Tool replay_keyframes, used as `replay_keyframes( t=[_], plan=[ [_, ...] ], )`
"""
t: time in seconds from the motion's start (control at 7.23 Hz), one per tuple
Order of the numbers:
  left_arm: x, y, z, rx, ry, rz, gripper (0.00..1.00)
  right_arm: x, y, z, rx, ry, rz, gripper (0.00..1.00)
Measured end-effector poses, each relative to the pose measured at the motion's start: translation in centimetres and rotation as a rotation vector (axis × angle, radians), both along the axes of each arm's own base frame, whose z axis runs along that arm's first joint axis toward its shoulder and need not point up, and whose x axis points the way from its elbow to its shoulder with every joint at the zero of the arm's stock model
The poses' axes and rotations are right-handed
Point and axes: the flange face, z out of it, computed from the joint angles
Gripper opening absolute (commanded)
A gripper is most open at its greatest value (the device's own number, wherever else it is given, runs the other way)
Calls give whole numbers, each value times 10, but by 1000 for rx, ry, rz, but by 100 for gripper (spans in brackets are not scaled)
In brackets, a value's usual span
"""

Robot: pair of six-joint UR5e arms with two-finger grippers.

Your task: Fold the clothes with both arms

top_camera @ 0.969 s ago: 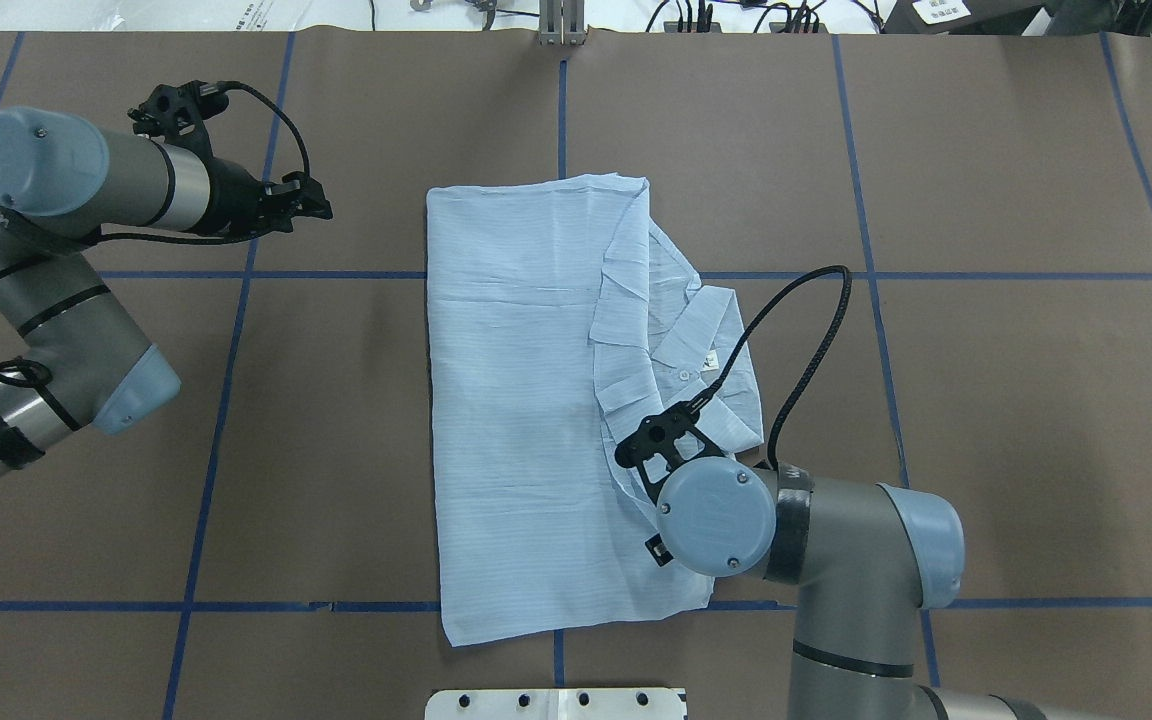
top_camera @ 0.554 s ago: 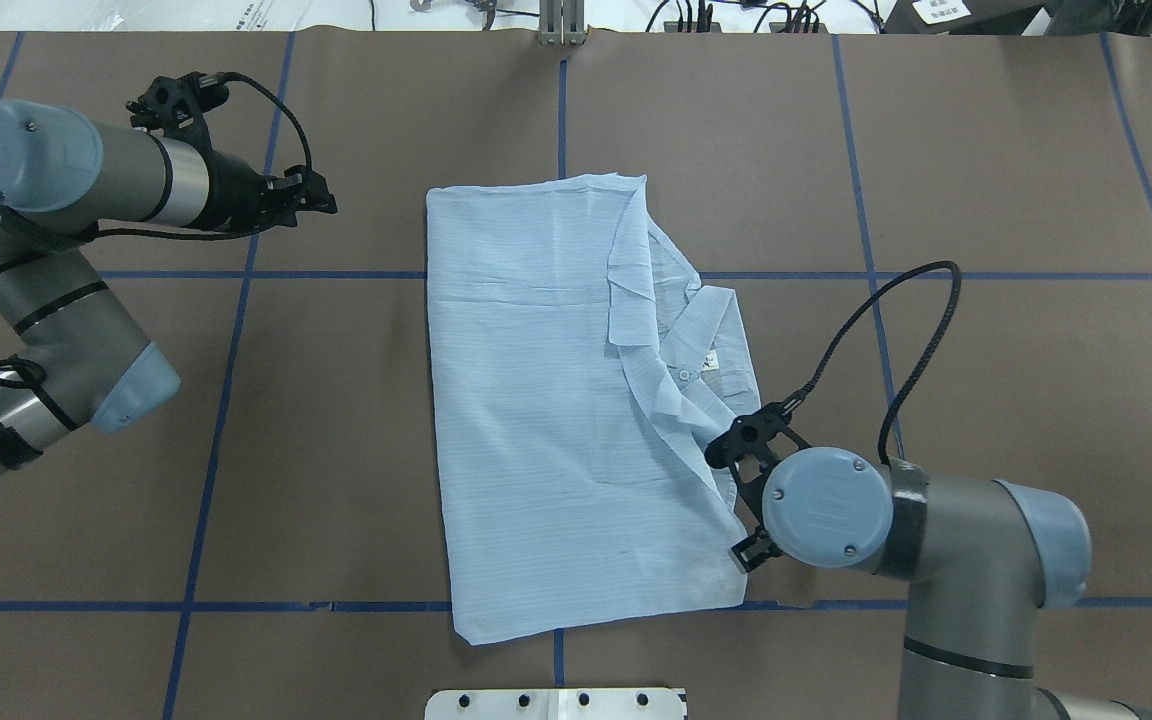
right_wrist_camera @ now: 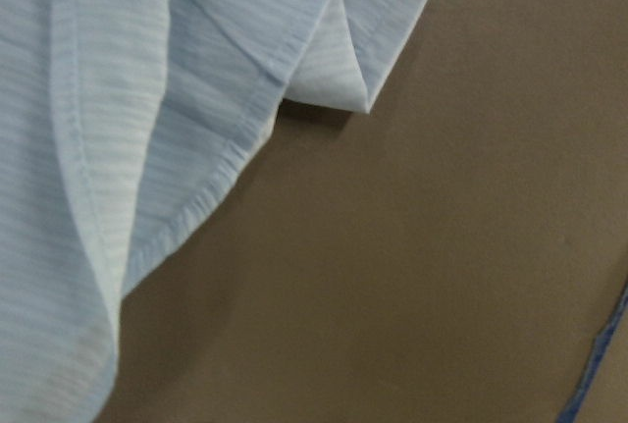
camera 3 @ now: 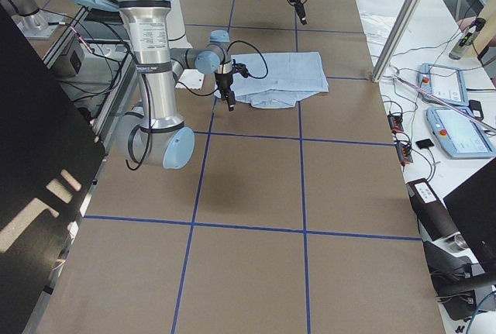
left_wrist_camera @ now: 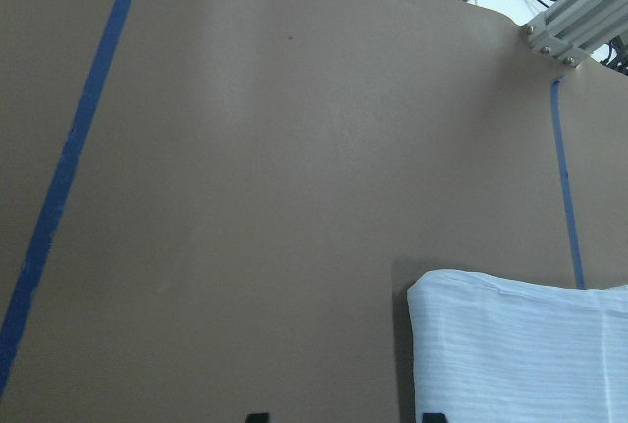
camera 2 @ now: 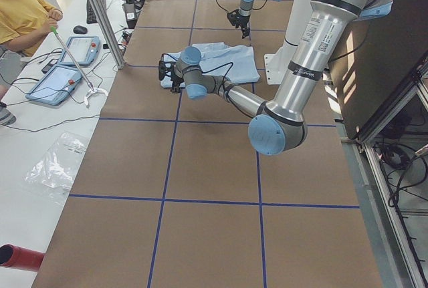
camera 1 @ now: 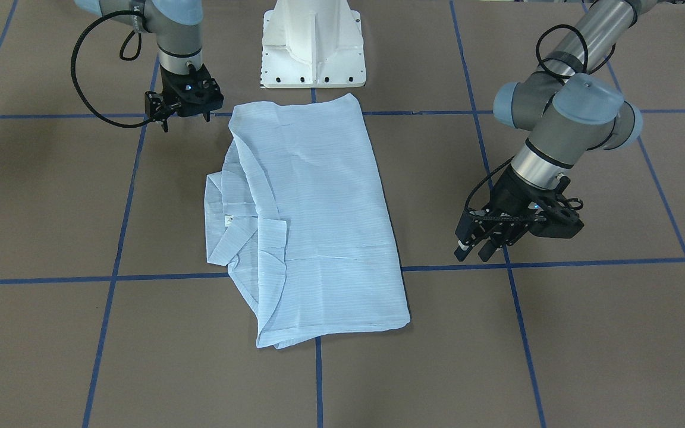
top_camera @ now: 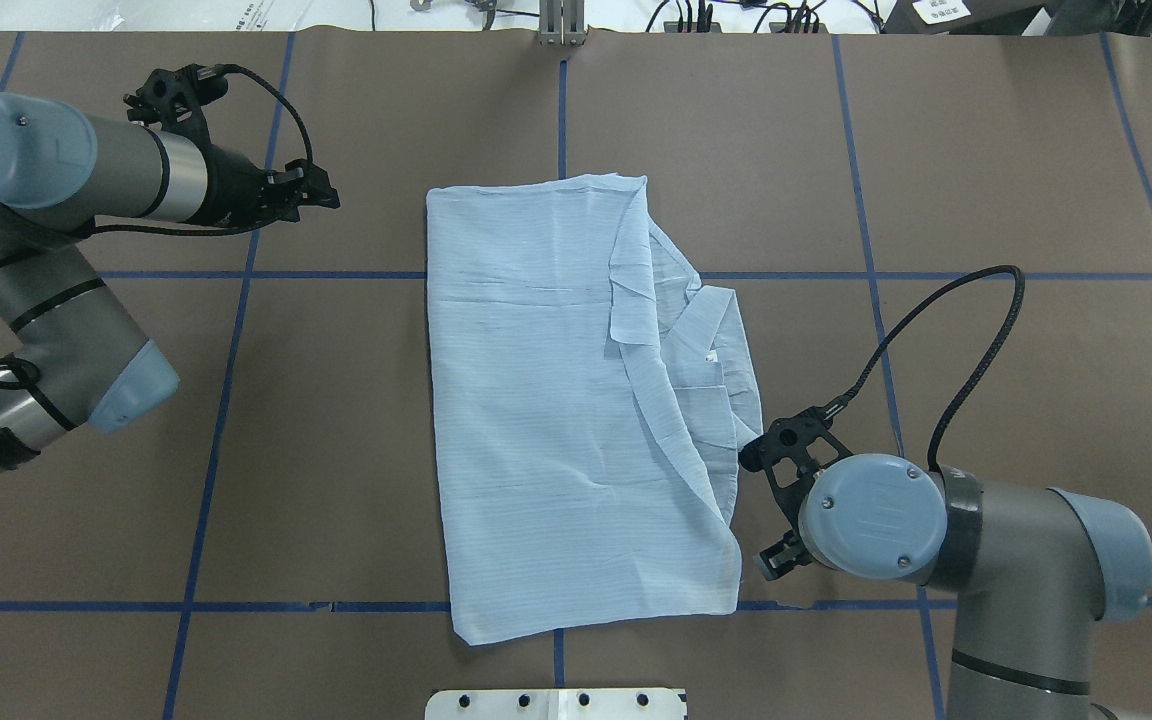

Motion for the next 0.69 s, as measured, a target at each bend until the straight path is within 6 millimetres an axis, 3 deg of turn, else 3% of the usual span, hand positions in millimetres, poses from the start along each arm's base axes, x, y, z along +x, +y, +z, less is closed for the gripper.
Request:
replay_keyframes(
  t=[0.42,0.69],
  plan=[
    [-13,5,9,-2,-5,6,61,-47,-31,-37,-11,-43,65,100],
    [-23,7,13,-9,0,20,61,-70,-51,-33,-3,-73,86,100]
  ],
)
